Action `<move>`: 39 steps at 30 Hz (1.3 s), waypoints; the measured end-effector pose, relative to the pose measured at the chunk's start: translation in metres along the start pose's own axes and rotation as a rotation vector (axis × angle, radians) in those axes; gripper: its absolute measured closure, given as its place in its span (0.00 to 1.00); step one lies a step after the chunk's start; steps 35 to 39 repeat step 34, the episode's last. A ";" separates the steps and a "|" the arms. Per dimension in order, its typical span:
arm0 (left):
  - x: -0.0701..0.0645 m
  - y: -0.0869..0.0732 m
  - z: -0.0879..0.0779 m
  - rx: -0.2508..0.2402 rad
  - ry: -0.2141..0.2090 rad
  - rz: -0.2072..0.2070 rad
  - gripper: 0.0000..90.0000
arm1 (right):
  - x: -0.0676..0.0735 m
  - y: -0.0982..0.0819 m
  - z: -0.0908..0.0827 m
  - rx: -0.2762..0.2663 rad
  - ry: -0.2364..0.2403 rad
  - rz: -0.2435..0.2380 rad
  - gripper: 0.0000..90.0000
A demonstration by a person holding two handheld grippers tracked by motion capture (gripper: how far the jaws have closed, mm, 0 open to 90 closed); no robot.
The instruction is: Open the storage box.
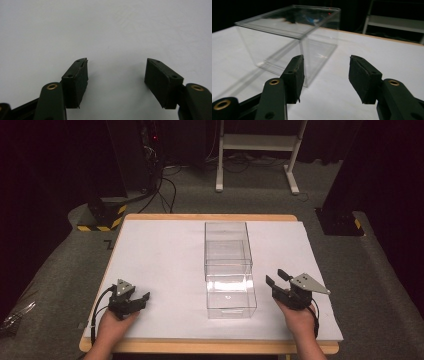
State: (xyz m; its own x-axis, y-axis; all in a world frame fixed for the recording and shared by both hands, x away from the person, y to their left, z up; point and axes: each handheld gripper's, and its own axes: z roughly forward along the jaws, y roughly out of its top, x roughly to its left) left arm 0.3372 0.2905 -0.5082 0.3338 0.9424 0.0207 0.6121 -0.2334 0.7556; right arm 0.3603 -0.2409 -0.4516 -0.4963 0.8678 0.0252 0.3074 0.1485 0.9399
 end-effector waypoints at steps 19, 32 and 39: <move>0.000 0.000 0.000 0.000 -0.001 -0.001 0.39 | -0.025 -0.036 0.013 0.219 -0.198 0.009 0.41; 0.000 0.000 0.000 0.000 -0.001 -0.001 0.39 | -0.028 -0.042 0.016 0.240 -0.194 0.021 0.40; 0.000 0.000 0.000 0.000 -0.001 -0.001 0.39 | -0.028 -0.042 0.016 0.240 -0.194 0.021 0.40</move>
